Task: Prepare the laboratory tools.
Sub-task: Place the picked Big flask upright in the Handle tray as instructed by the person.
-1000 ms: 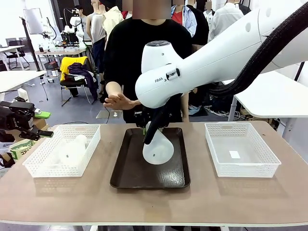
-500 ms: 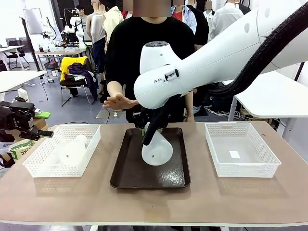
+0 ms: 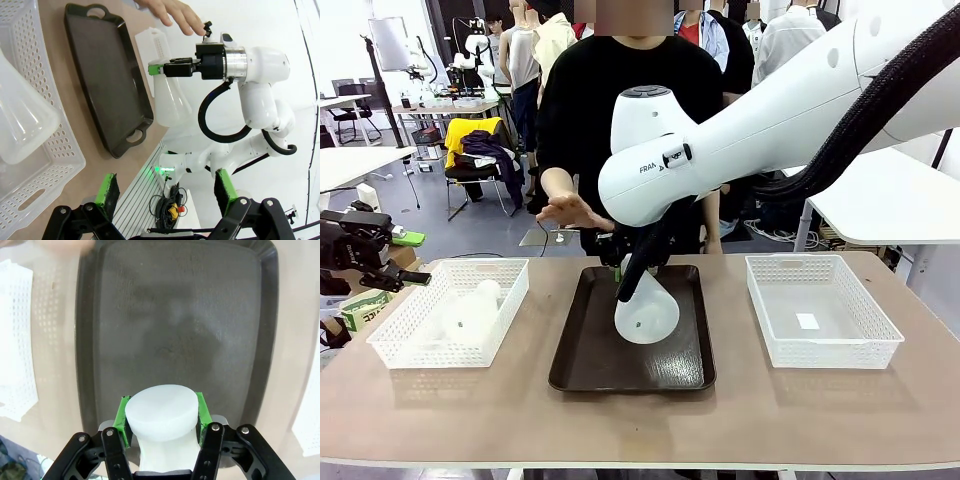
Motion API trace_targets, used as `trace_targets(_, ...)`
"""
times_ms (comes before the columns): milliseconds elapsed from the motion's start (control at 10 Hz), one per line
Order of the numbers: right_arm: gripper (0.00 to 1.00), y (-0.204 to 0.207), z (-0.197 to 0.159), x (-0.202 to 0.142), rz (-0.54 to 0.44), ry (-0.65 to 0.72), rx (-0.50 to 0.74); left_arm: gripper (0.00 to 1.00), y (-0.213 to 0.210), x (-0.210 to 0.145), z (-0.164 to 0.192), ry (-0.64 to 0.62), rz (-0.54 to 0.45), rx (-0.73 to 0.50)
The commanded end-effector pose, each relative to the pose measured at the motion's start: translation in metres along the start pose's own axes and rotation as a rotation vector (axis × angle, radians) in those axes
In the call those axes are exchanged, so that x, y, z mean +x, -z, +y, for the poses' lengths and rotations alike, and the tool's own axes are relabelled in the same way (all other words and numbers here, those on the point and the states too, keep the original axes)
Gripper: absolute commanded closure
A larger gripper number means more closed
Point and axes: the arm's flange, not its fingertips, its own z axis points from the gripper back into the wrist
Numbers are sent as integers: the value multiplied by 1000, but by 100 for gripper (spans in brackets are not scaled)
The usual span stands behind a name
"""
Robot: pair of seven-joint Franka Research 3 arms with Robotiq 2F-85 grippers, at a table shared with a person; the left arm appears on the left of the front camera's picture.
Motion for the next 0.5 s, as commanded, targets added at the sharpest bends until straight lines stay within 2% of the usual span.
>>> trace_targets(0,100,0,0,0,-1,-2,4,0,-3,-1,-1,5,8,5)
trace_targets(400,100,0,0,0,-1,-2,4,0,-3,-1,-1,5,8,5)
